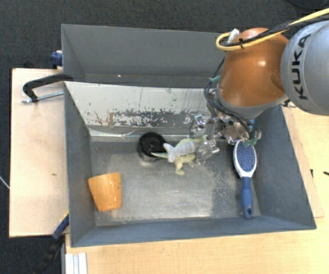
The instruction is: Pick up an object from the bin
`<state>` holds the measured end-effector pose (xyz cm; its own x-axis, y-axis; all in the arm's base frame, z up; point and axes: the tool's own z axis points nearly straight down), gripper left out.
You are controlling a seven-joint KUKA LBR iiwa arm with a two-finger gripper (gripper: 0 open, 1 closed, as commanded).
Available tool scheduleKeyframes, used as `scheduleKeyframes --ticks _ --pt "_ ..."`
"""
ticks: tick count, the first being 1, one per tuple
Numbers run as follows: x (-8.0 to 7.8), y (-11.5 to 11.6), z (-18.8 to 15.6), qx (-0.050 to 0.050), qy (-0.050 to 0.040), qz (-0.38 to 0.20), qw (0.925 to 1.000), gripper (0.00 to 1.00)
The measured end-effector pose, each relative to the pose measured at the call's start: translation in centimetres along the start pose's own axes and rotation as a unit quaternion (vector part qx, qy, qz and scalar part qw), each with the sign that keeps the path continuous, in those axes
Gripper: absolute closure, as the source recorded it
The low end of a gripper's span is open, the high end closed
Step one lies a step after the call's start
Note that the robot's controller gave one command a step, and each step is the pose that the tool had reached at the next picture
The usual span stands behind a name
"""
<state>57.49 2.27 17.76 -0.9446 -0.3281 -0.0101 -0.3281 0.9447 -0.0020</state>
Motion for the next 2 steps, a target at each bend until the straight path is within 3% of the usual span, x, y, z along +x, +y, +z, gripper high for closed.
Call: scheduleKeyframes --ticks 2 --pt "-0.3 0.0 -1.4 0.0 0.0013 0.001 1.0 1.0"
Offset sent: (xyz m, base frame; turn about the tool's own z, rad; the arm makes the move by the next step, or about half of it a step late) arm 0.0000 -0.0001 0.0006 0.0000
